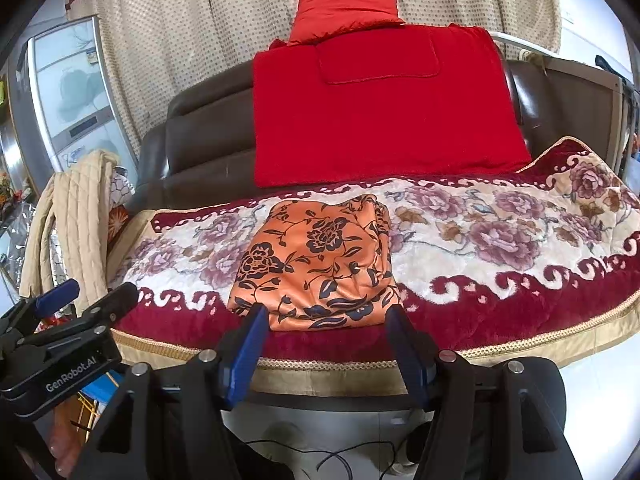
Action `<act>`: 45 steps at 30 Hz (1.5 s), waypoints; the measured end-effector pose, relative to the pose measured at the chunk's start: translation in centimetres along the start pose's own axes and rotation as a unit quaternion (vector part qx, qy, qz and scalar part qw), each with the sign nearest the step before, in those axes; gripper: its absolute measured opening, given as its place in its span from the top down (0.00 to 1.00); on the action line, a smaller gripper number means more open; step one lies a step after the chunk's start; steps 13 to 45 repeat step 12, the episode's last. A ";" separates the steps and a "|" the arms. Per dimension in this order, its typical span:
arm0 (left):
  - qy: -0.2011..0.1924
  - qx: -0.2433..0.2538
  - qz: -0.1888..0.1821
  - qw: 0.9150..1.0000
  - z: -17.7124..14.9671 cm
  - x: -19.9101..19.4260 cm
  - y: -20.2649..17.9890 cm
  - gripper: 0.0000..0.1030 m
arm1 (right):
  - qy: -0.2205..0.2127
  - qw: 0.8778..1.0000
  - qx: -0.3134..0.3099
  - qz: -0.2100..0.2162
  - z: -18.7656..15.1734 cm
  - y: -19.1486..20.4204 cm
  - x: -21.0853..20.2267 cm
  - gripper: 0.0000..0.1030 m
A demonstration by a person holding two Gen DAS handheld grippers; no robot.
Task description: Fold small clothes
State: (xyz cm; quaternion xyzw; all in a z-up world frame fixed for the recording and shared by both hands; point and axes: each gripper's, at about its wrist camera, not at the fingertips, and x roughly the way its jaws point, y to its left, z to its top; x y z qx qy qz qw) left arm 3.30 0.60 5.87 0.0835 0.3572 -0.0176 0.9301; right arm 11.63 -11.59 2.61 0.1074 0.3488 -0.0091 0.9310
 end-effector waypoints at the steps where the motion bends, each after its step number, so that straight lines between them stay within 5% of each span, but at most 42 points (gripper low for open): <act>1: 0.000 0.000 0.001 1.000 0.0 0.1 0.0 0.14 | 0.000 1.000 0.000 0.000 0.0 0.0 0.0 0.37; 45: -0.010 0.008 -0.003 1.000 0.4 1.1 0.1 0.14 | 0.003 1.000 -0.003 0.000 0.7 0.1 1.1 0.37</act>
